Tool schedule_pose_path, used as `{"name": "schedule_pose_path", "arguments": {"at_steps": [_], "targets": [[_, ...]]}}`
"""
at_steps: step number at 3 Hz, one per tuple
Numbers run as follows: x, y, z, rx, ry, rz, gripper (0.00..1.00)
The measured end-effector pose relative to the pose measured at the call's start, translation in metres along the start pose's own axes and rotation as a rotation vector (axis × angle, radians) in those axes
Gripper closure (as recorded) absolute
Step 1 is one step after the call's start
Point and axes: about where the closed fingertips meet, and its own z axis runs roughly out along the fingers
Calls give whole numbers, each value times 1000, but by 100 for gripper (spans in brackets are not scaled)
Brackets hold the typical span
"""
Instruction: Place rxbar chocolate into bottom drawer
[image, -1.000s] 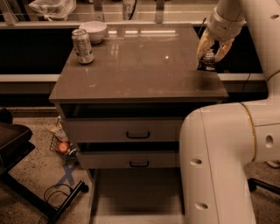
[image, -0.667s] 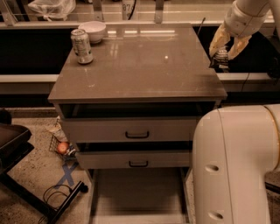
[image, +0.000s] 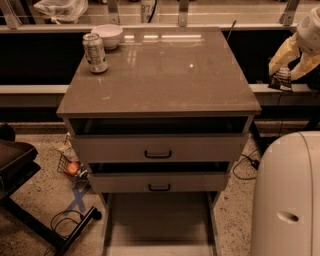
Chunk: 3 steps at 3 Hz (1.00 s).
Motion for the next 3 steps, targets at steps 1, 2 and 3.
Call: {"name": "schedule_pose_path", "arguments": {"at_steps": [1, 2, 3], "targets": [[-6, 1, 4, -4, -16, 0, 100], [1, -5, -4, -15, -34, -24, 100], [35, -21, -24, -30, -27, -16, 100]]}}
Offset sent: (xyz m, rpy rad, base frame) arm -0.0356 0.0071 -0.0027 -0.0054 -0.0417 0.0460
